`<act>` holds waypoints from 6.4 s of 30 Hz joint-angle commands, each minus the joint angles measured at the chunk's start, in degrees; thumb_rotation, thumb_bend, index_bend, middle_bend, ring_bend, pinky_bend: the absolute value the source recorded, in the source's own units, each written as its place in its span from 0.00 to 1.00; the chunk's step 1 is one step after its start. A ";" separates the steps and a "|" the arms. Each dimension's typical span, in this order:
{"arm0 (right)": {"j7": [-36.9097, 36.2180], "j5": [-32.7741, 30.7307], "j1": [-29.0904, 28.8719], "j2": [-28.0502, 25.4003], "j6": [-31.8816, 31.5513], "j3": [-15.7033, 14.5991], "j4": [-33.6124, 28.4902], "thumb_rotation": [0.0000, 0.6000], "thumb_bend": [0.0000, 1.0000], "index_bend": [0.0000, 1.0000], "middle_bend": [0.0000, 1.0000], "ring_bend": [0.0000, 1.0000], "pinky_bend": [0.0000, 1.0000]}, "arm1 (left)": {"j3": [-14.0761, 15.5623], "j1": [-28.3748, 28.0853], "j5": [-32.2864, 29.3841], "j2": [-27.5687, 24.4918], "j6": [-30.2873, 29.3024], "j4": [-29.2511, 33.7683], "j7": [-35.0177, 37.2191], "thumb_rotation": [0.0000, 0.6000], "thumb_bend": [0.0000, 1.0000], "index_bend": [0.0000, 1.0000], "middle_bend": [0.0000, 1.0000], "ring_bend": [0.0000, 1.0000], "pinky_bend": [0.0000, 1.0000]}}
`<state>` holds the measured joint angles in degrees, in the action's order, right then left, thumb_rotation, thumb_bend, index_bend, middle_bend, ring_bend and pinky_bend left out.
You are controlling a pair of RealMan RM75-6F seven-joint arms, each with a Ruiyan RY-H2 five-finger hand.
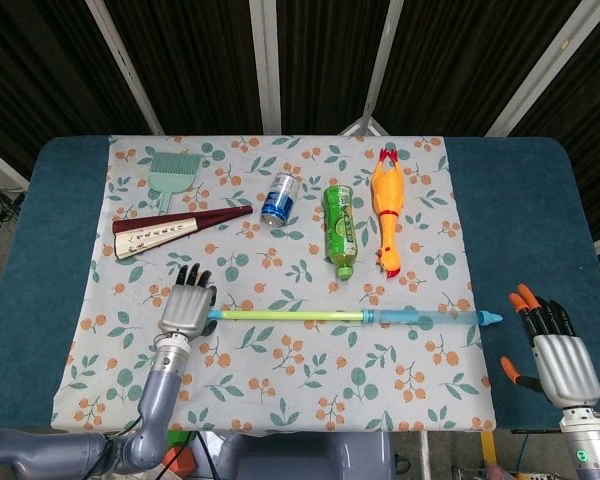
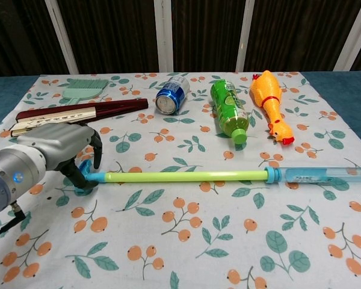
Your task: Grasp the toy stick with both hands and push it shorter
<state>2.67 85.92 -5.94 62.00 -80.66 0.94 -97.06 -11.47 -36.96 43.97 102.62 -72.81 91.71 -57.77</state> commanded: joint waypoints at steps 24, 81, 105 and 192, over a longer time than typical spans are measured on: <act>0.79 -1.96 -1.10 -0.22 3.08 0.43 -3.98 1.00 0.34 0.00 0.00 0.00 0.00 | 4.20 -1.04 5.72 -2.39 0.22 0.98 2.09 1.00 0.55 0.58 0.16 0.00 0.00; 31.22 -36.45 -16.53 20.30 13.45 8.48 5.24 1.00 0.34 0.37 0.08 0.00 0.00 | 8.54 2.84 10.20 -18.36 -0.62 12.02 8.02 1.00 0.55 0.59 0.16 0.00 0.00; 29.99 -38.91 -17.79 21.90 15.51 7.87 8.77 1.00 0.34 0.55 0.15 0.00 0.00 | 8.43 2.75 9.70 -18.56 -0.39 10.98 7.88 1.00 0.55 0.59 0.16 0.00 0.00; 46.55 -38.48 -25.63 28.72 3.88 8.28 -8.77 1.00 0.34 0.76 0.27 0.00 0.00 | 4.42 -0.94 6.12 -9.22 -1.98 11.41 5.09 1.00 0.55 0.60 0.16 0.00 0.00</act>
<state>49.16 47.46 -31.54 90.68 -76.73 9.25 -105.78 -7.02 -37.84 50.13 93.30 -74.73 103.14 -52.62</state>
